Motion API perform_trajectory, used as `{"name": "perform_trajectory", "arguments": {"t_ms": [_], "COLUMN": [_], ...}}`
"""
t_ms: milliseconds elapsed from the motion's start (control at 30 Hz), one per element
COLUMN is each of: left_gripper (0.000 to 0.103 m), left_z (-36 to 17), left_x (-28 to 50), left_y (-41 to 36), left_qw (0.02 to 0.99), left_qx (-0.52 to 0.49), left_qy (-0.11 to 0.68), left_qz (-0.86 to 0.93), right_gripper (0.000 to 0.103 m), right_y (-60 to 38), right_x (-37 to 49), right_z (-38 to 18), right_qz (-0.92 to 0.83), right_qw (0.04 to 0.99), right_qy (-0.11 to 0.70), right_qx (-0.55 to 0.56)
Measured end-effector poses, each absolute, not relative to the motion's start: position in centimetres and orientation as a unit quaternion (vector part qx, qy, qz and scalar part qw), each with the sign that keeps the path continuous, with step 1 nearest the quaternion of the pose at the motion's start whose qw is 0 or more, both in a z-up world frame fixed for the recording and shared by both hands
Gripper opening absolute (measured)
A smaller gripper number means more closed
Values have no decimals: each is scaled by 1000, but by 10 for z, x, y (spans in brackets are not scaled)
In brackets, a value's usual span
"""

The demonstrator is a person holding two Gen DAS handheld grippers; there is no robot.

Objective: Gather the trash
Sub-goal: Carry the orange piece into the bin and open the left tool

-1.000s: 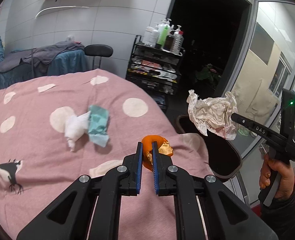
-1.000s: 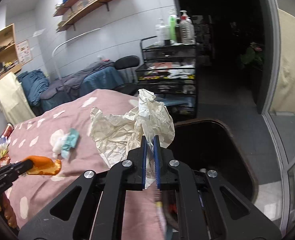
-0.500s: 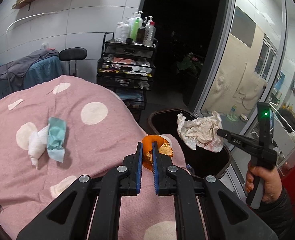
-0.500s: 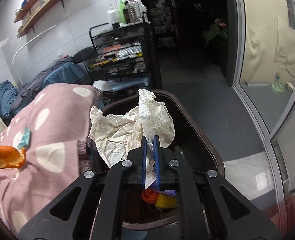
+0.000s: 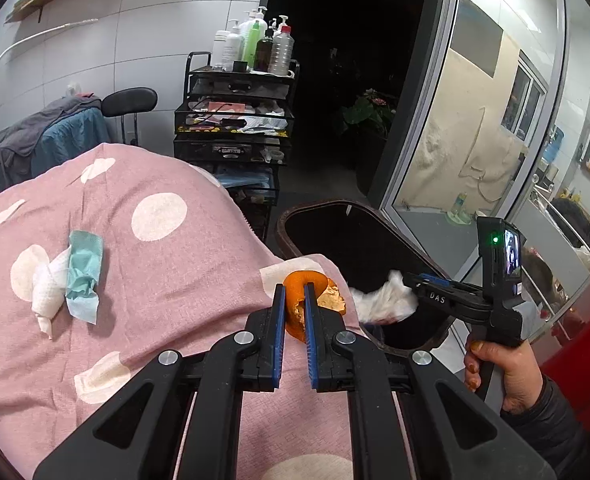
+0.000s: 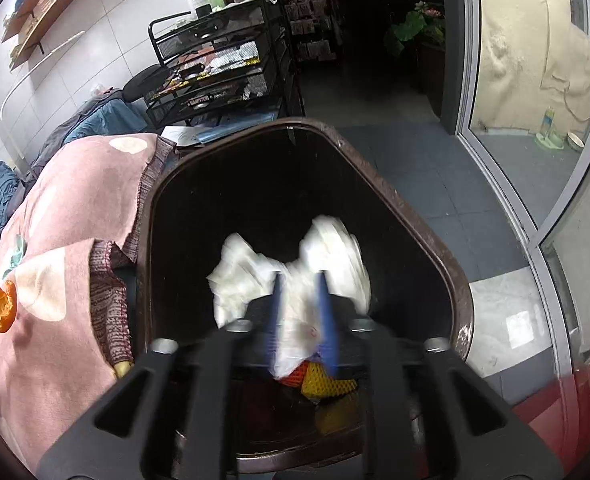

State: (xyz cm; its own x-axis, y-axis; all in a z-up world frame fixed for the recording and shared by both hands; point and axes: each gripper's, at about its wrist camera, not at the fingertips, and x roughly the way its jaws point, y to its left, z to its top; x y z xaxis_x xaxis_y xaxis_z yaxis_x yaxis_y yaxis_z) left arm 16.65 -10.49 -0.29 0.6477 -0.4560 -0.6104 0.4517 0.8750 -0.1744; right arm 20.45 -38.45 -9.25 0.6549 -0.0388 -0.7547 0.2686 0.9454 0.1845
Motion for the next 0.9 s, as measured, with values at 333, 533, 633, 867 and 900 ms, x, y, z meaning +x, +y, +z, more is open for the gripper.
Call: {"name": "perform_trajectory", "arguments": {"t_ms": [333, 533, 633, 867, 900], "left_gripper": [10, 10, 10, 10, 10], "left_z": [2, 4, 3, -4, -4], "left_x": [170, 182, 189, 199, 200], "left_y": [-133, -160, -174, -206, -210], "left_qw": [904, 895, 890, 878, 877], "left_qx": [22, 31, 37, 58, 62], "left_qy": [330, 336, 340, 351, 352], "left_qz": [-271, -293, -302, -321, -322], "right_gripper": [74, 80, 80, 81, 81], "right_y": [-380, -387, -392, -405, -406], "right_x": [185, 170, 166, 157, 155], "right_z": [-73, -59, -57, -56, -57], "right_qz": [-99, -115, -127, -142, -143], "right_qw": [913, 918, 917, 913, 912], "right_qy": [369, 350, 347, 347, 347], "right_qx": [143, 148, 151, 163, 164]}}
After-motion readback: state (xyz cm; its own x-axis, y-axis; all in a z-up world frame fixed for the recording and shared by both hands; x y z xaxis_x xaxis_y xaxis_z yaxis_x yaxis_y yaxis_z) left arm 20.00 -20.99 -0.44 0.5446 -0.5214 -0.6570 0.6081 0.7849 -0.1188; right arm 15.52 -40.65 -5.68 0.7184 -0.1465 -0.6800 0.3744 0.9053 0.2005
